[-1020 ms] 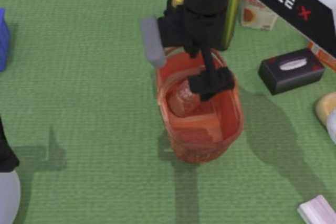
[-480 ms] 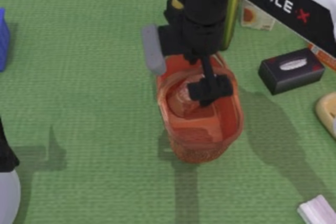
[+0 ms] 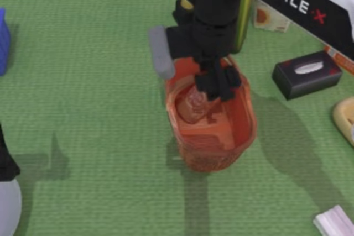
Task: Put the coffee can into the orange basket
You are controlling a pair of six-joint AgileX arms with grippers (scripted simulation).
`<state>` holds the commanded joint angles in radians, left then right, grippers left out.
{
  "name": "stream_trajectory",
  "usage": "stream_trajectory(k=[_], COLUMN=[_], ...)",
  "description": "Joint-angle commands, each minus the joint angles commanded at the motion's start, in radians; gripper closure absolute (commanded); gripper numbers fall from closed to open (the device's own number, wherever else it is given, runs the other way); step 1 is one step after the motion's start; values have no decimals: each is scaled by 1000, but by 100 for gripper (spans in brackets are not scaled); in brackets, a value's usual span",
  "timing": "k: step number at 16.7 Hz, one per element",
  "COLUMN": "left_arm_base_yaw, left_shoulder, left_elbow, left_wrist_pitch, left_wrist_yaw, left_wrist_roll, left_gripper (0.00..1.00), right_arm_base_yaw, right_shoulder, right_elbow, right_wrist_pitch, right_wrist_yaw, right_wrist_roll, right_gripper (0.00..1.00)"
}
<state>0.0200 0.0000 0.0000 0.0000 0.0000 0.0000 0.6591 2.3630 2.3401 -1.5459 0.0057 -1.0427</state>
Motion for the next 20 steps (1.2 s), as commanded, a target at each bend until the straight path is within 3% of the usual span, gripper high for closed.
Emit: stream_trajectory(k=[4,5,20], left_arm_base_yaw=[0,0,0], left_shoulder=[0,0,0], left_elbow=[0,0,0], left_wrist_pitch=[0,0,0], left_wrist_yaw=[0,0,0], left_wrist_roll=[0,0,0], left_gripper=[0,0,0], right_arm_base_yaw=[0,0,0], right_shoulder=[0,0,0], right_elbow=[0,0,0], right_wrist_pitch=[0,0,0], right_wrist_yaw=[0,0,0], right_wrist_roll=[0,0,0], right_gripper=[98,100,100])
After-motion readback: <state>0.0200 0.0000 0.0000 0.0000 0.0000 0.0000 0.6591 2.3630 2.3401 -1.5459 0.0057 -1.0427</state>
